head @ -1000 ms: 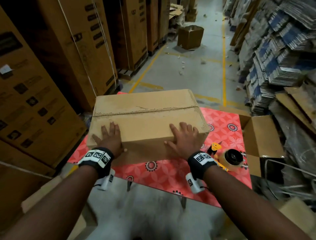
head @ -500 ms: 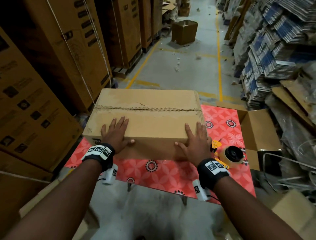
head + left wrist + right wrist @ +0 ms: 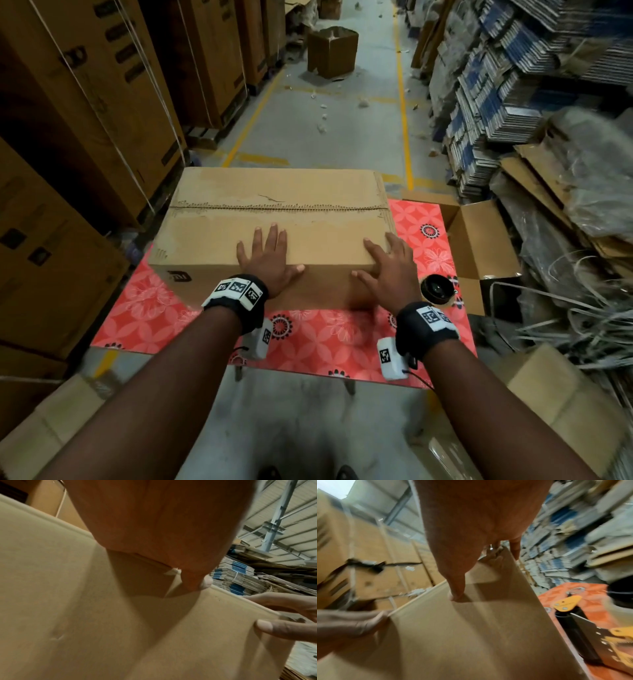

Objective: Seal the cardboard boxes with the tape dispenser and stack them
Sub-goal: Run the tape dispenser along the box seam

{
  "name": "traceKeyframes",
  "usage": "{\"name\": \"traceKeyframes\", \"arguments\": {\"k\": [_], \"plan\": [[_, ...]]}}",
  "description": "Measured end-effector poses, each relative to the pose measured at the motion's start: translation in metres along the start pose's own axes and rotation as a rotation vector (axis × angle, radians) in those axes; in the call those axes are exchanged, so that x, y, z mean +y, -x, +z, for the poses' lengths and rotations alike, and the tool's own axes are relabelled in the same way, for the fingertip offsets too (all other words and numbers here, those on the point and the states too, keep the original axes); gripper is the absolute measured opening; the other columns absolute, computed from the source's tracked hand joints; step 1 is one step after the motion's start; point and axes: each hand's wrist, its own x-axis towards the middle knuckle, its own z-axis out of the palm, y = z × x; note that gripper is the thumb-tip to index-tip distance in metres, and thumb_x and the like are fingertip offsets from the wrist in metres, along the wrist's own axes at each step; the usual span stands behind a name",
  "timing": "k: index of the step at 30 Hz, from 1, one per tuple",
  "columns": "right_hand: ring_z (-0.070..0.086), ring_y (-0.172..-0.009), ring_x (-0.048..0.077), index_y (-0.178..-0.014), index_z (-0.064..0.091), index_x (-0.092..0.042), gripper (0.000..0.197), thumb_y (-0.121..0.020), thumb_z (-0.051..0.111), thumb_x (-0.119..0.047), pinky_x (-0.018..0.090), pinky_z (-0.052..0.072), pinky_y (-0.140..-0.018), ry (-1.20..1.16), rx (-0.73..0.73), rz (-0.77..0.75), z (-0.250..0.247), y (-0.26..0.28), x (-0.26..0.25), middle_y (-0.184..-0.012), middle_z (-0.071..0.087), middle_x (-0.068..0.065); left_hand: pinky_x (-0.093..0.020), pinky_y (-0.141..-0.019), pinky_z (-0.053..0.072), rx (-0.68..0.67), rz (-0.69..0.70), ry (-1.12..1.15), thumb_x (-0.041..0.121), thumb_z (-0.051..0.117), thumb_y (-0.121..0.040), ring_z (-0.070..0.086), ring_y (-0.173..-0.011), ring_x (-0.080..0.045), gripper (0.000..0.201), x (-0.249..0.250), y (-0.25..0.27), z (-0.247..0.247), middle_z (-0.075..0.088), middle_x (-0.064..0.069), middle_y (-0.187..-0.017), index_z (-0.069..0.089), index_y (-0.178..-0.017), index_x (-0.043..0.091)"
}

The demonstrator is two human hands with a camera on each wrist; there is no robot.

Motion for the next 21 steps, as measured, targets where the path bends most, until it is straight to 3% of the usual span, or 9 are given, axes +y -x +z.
{"name": "traceKeyframes", "arguments": {"k": [3,5,8,11,13,15,17,21], "plan": [[0.038,-0.131,0.034,-0.139,0.054,-0.027,0.062,-0.082,0.075,-0.041,0.046,0.039,-0.108,-0.118,0.072,0.064,-0.002,0.008,0.023,-0.145,0.042,0.015,-0.062,-0.114,-0.002,0.004,0.006,0.006,0.067,0.029,-0.092,-0.014,-0.148,-0.027,0.082,-0.001,-0.002,0.001,-0.015,0.004,-0.162,-0.003,-0.154,0.024],[0.042,-0.126,0.034,-0.141,0.051,-0.019,0.063,-0.084,0.074,-0.033,0.044,0.040,-0.105,-0.172,0.104,0.193,-0.001,0.022,0.043,-0.137,0.047,0.018,-0.062,-0.114,-0.002,0.009,0.007,0.013,0.066,0.028,-0.093,-0.013,-0.148,-0.026,0.080,-0.003,-0.003,0.002,-0.014,0.005,-0.162,-0.002,-0.154,0.025],[0.047,-0.120,0.040,-0.126,0.057,-0.005,0.055,-0.082,0.072,-0.034,0.042,0.038,-0.101,-0.288,0.091,0.569,0.004,0.042,0.085,-0.125,0.054,0.025,-0.061,-0.114,-0.002,0.018,0.001,0.015,0.066,0.028,-0.093,-0.012,-0.149,-0.026,0.079,-0.002,-0.004,0.003,-0.014,0.005,-0.162,-0.002,-0.154,0.025],[0.054,-0.115,0.038,-0.118,0.062,-0.006,0.069,-0.066,0.065,-0.052,0.036,0.043,-0.091,-0.395,-0.032,0.862,0.008,0.055,0.114,-0.119,0.063,0.021,-0.061,-0.114,-0.001,0.023,-0.007,0.008,0.066,0.028,-0.093,-0.012,-0.149,-0.025,0.079,-0.003,-0.004,0.005,-0.014,0.005,-0.162,-0.002,-0.154,0.026],[0.060,-0.109,0.037,-0.114,0.064,-0.004,0.070,-0.068,0.065,-0.057,0.034,0.046,-0.084,-0.399,-0.170,0.907,0.016,0.060,0.124,-0.115,0.066,0.018,-0.061,-0.114,0.000,0.022,-0.009,-0.001,0.066,0.028,-0.093,-0.011,-0.149,-0.025,0.079,-0.003,-0.005,0.005,-0.013,0.005,-0.162,-0.001,-0.154,0.026],[0.063,-0.096,0.033,-0.102,0.067,-0.007,0.040,-0.084,0.069,-0.044,0.032,0.044,-0.075,-0.432,-0.298,0.908,0.026,0.065,0.127,-0.104,0.067,0.017,-0.061,-0.114,0.000,0.024,-0.013,-0.005,0.065,0.029,-0.093,-0.011,-0.149,-0.025,0.078,-0.002,-0.005,0.005,-0.013,0.005,-0.162,-0.001,-0.154,0.026],[0.062,-0.081,0.028,-0.090,0.067,-0.012,0.026,-0.087,0.071,-0.037,0.031,0.045,-0.069,-0.523,-0.331,0.931,0.044,0.069,0.133,-0.101,0.071,0.016,-0.061,-0.114,0.000,0.021,-0.018,-0.003,0.065,0.030,-0.094,-0.011,-0.149,-0.025,0.078,-0.002,-0.006,0.005,-0.013,0.006,-0.162,-0.001,-0.154,0.026],[0.061,-0.070,0.025,-0.083,0.063,-0.008,0.024,-0.088,0.074,-0.029,0.030,0.047,-0.064,-0.722,-0.316,1.011,0.067,0.075,0.132,-0.083,0.068,0.012,-0.061,-0.114,0.000,0.012,-0.030,-0.016,0.064,0.031,-0.094,-0.010,-0.149,-0.025,0.078,-0.001,-0.006,0.005,-0.013,0.006,-0.162,-0.001,-0.154,0.026]]}}
